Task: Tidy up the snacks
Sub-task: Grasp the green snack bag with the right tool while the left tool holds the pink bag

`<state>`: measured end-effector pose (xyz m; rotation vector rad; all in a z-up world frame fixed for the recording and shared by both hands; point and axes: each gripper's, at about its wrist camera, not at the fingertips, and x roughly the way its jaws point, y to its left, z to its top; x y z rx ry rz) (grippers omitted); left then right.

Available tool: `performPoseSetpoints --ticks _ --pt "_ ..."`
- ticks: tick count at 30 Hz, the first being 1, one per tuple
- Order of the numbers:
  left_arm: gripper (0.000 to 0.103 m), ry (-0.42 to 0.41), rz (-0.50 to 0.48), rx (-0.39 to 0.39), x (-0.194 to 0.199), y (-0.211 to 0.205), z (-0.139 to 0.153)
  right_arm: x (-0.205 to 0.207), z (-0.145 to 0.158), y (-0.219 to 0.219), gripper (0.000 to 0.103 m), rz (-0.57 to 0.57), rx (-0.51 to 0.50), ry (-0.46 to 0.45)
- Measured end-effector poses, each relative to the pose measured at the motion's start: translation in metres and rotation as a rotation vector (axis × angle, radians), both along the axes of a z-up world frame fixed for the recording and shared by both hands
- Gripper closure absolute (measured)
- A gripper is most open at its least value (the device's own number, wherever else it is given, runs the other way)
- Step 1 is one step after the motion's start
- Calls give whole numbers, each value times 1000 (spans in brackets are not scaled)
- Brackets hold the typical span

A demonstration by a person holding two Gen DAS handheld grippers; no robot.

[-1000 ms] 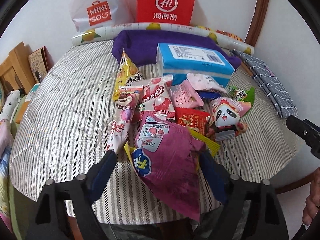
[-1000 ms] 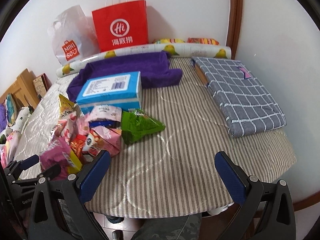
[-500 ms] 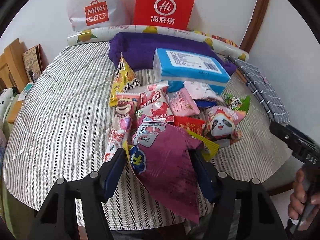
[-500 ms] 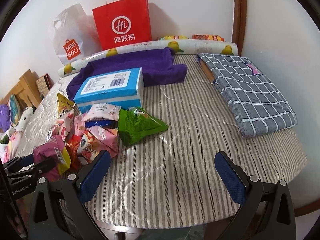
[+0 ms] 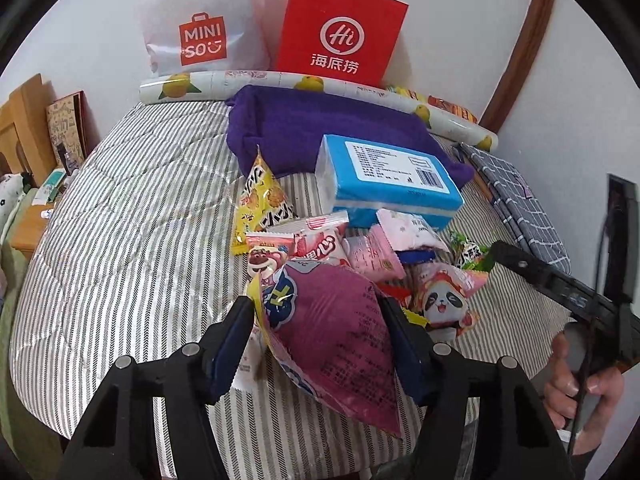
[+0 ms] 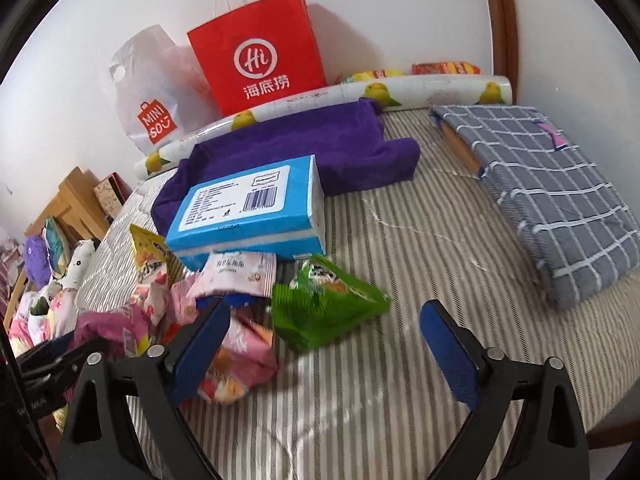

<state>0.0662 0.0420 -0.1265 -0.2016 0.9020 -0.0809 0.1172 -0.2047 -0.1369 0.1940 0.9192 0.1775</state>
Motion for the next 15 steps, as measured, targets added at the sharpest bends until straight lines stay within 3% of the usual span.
performPoseSetpoints --ticks 6,15 --pt "41 -3 8 -39 4 8 3 15 -22 2 37 18 -17 86" --pt "41 -22 -3 -51 18 9 11 7 -21 -28 36 -8 -14 102"
